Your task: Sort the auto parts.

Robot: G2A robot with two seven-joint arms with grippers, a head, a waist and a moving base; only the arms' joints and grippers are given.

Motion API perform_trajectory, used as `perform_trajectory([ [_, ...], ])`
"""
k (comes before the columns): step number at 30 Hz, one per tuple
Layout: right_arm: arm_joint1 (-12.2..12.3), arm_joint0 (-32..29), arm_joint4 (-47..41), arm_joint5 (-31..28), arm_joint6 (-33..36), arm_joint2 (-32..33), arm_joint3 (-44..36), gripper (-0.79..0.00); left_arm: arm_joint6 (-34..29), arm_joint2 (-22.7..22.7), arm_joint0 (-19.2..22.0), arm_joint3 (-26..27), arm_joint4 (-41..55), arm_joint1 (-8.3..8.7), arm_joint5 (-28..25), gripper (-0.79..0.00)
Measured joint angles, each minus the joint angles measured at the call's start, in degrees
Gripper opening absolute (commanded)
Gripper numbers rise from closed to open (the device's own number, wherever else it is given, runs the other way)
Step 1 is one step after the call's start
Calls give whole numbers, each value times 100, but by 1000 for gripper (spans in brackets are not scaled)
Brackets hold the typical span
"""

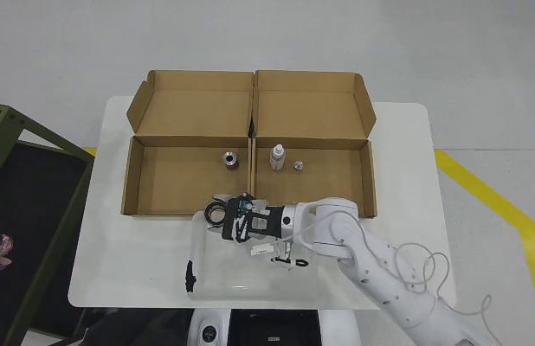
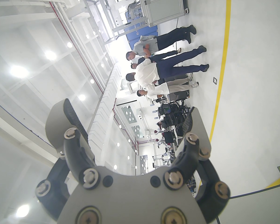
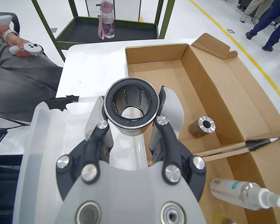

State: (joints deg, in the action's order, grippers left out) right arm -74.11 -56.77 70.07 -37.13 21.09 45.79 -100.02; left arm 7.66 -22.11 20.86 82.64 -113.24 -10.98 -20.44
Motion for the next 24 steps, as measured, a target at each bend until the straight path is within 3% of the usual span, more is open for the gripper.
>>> perform_trajectory([
  [24, -440, 1236, -23, 694, 389, -563, 1366, -785, 0, 0, 0, 0, 0, 0, 0, 0],
])
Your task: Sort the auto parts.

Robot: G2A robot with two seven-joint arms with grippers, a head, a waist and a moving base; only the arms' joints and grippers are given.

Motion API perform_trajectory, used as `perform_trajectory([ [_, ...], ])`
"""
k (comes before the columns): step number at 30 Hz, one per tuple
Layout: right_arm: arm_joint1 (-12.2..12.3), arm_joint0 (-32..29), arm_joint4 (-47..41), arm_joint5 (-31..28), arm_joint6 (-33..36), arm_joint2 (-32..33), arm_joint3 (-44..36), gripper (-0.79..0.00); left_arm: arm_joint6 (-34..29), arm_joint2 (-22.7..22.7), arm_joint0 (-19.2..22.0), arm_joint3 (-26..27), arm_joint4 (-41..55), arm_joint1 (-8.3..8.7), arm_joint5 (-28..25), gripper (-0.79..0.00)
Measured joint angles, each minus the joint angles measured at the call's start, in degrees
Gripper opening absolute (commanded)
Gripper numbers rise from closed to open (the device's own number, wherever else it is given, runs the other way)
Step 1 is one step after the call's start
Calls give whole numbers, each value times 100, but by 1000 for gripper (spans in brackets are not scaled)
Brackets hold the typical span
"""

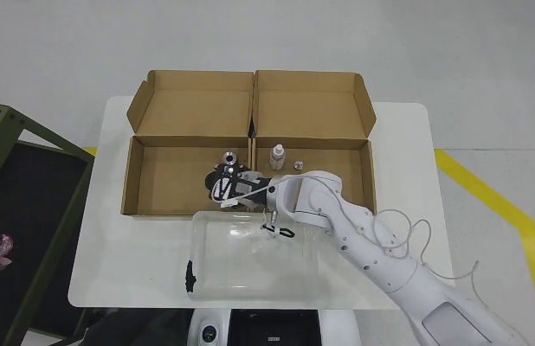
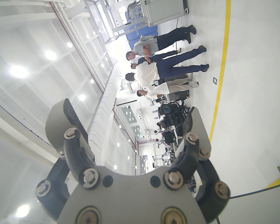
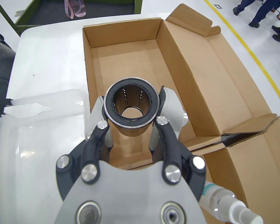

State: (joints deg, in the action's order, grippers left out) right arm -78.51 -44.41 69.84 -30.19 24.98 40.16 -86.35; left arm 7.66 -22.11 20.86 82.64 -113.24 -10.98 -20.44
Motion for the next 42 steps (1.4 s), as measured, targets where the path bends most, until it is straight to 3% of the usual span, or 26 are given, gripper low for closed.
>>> perform_trajectory([
  [20, -389, 567, 100, 36, 227, -519, 1165, -785, 0, 0, 0, 0, 0, 0, 0, 0],
  [26, -470, 662, 185, 68, 193, -558, 1411, -616, 0, 0, 0, 0, 0, 0, 0, 0],
  [33, -521, 674, 289, 62, 208, -544, 1534, -517, 0, 0, 0, 0, 0, 0, 0, 0],
  [36, -523, 650, 328, 38, 222, -507, 1532, -413, 0, 0, 0, 0, 0, 0, 0, 0],
  [37, -522, 642, 338, 32, 227, -492, 1526, -329, 0, 0, 0, 0, 0, 0, 0, 0],
  [38, -521, 633, 347, 27, 231, -476, 1521, -296, 0, 0, 0, 0, 0, 0, 0, 0],
  [42, -514, 590, 361, -8, 262, -394, 1482, -222, 0, 0, 0, 0, 0, 0, 0, 0],
])
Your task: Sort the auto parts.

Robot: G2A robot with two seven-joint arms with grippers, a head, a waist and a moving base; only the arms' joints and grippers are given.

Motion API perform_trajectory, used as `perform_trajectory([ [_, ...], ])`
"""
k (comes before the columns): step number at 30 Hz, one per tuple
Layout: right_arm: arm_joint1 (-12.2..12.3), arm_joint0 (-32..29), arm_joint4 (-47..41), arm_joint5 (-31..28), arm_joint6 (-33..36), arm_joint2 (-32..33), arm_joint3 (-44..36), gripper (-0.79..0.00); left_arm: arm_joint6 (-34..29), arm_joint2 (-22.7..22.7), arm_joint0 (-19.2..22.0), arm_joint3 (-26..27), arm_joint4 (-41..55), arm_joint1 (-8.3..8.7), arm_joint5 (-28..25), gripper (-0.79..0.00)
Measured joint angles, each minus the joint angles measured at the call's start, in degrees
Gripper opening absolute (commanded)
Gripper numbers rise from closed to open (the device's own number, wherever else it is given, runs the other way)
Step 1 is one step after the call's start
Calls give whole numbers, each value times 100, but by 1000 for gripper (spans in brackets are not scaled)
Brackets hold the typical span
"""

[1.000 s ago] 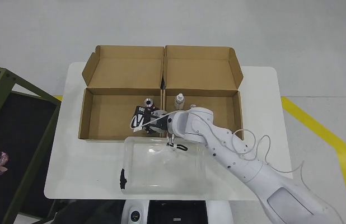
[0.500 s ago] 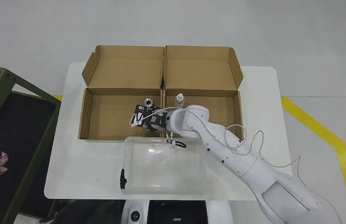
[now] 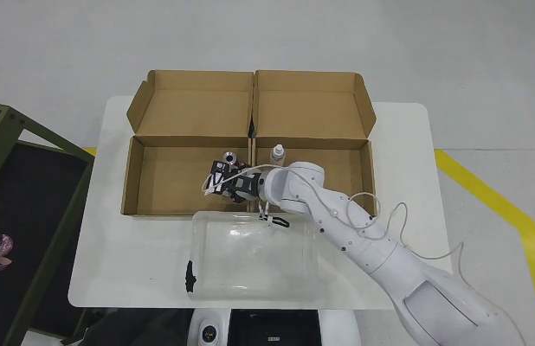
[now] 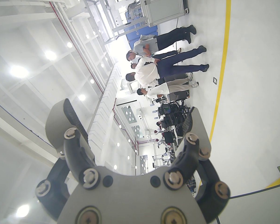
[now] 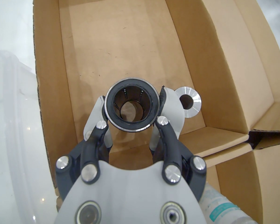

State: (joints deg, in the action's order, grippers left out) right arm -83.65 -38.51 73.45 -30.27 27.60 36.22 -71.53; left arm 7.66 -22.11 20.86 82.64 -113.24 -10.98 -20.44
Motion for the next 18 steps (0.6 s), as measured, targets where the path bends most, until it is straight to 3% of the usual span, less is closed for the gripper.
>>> perform_trajectory([
  [4, 11, -45, -3, -37, 7, 90, -157, -169, 0, 0, 0, 0, 0, 0, 0, 0],
  [18, 147, -393, -34, -197, -221, 655, -1272, -120, 0, 0, 0, 0, 0, 0, 0, 0],
])
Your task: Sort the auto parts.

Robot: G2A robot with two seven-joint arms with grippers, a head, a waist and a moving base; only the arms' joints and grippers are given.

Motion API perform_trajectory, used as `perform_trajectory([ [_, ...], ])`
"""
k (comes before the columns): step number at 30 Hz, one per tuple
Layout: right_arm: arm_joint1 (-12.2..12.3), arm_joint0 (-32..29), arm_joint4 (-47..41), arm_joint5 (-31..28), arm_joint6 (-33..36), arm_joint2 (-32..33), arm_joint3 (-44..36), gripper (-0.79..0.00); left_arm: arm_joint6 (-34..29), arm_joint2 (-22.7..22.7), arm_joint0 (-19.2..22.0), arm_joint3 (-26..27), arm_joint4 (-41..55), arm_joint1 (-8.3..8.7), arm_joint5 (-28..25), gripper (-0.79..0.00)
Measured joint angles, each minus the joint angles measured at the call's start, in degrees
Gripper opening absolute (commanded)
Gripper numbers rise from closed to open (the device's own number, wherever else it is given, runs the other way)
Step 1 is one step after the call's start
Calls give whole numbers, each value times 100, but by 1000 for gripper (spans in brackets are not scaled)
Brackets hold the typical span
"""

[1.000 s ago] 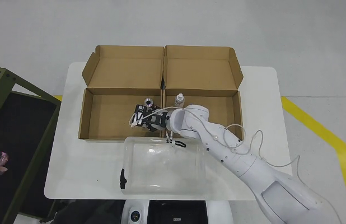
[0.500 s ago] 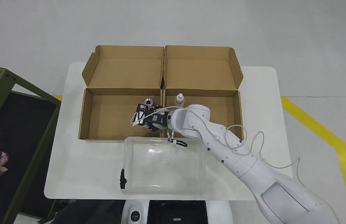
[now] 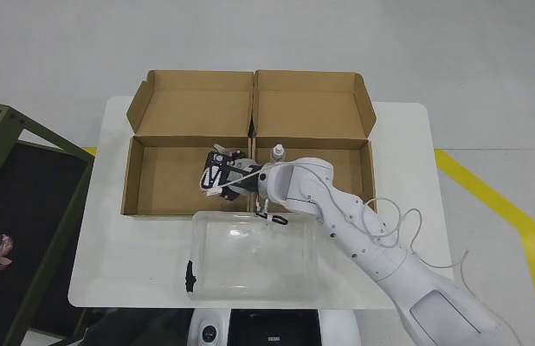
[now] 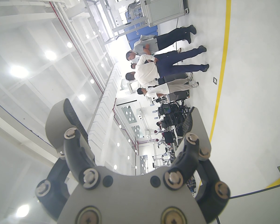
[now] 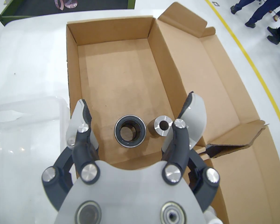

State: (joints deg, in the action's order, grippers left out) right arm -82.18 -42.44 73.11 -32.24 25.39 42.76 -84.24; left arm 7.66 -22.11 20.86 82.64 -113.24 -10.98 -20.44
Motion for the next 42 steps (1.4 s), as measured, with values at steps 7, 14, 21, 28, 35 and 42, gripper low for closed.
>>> perform_trajectory([
  [7, 222, -643, 102, -123, -74, 644, -942, -123, 0, 0, 0, 0, 0, 0, 0, 0],
  [14, 505, -1669, 327, -394, -276, 1526, -2008, -92, 0, 0, 0, 0, 0, 0, 0, 0],
  [21, 753, -2745, 579, -598, -760, 2574, -2848, -65, 0, 0, 0, 0, 0, 0, 0, 0],
  [28, 923, -3627, 708, -648, -1355, 3586, -3215, -31, 0, 0, 0, 0, 0, 0, 0, 0],
  [35, 1046, -4543, 911, -634, -2120, 4481, -3455, -15, 0, 0, 0, 0, 0, 0, 0, 0],
  [42, 1123, -5381, 1022, -497, -2870, 5197, -3538, -12, 0, 0, 0, 0, 0, 0, 0, 0],
])
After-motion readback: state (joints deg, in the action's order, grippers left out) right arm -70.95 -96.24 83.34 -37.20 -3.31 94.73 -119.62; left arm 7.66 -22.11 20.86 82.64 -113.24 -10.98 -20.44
